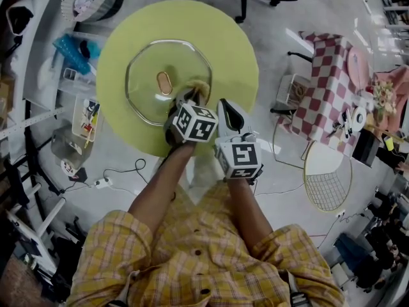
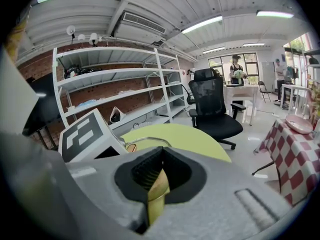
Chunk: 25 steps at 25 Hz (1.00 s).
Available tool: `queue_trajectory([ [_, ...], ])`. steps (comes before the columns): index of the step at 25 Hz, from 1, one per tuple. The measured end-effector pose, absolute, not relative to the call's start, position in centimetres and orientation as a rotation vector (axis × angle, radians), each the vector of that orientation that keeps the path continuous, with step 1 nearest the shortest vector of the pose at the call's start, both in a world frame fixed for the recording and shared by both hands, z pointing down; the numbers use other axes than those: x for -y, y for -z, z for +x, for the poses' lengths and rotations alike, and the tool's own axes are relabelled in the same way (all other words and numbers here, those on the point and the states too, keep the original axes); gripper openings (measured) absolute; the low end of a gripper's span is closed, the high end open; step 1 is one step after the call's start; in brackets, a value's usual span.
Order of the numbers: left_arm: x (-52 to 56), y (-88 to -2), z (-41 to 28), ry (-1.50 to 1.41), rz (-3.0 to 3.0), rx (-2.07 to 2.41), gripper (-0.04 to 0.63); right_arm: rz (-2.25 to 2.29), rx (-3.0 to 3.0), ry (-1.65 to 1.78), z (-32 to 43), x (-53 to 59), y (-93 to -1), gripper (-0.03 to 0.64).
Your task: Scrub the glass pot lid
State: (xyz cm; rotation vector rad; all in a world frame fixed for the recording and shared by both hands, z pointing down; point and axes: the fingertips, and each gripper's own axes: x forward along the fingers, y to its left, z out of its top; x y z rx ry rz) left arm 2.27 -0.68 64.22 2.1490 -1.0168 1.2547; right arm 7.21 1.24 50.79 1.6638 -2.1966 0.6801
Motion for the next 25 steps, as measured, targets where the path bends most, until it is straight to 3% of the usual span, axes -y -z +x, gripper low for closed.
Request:
queue_trajectory([
  [25, 3.7, -64.7, -2.0, -1.768, 2.119, 0.937, 0.038, 1.663, 2.208, -0.678, 7.6, 0.6, -50.7, -0.003],
])
